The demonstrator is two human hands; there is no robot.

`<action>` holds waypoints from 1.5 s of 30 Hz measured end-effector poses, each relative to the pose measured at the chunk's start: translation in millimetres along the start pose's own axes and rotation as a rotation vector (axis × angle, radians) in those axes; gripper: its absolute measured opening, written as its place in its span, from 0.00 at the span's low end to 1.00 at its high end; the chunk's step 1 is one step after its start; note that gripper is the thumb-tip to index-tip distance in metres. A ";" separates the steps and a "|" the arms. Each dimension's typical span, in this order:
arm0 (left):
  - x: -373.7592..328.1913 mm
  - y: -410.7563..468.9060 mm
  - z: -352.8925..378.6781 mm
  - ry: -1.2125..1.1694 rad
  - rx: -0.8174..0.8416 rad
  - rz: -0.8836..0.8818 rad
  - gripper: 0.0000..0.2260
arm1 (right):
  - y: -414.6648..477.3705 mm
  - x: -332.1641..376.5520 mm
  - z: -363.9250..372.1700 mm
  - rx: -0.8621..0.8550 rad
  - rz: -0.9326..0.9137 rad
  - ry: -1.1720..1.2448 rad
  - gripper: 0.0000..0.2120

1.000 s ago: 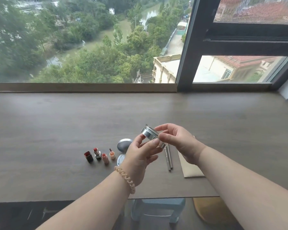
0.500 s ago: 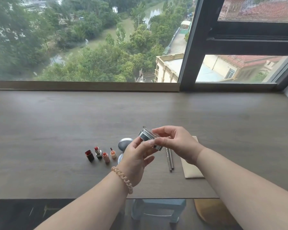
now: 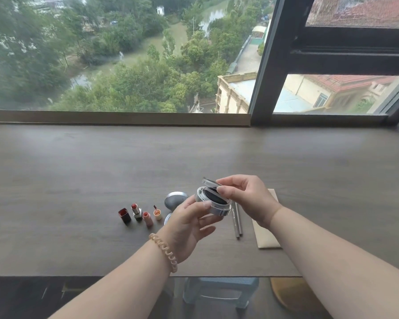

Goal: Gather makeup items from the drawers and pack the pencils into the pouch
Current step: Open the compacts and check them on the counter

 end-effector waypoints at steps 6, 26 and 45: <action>12.7 3.6 -11.1 0.113 -0.222 -0.040 0.10 | 4.1 -10.1 -7.1 -0.069 0.012 -0.021 0.18; 63.6 5.2 -39.7 0.226 -0.348 -0.221 0.02 | 20.4 -68.6 21.3 -0.097 0.219 -0.116 0.48; 99.3 42.7 -48.9 0.427 -0.745 -0.147 0.08 | 42.6 -88.3 36.4 -0.052 0.114 -0.447 0.27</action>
Point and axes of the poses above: each hand's wrist, its own y-axis towards the middle knuckle, its own z-axis out of the palm, x = y × z, the point moved 4 cm from there along y, towards the middle knuckle, and after that the axes turned 13 degrees about -x, right-handed, at the moved point
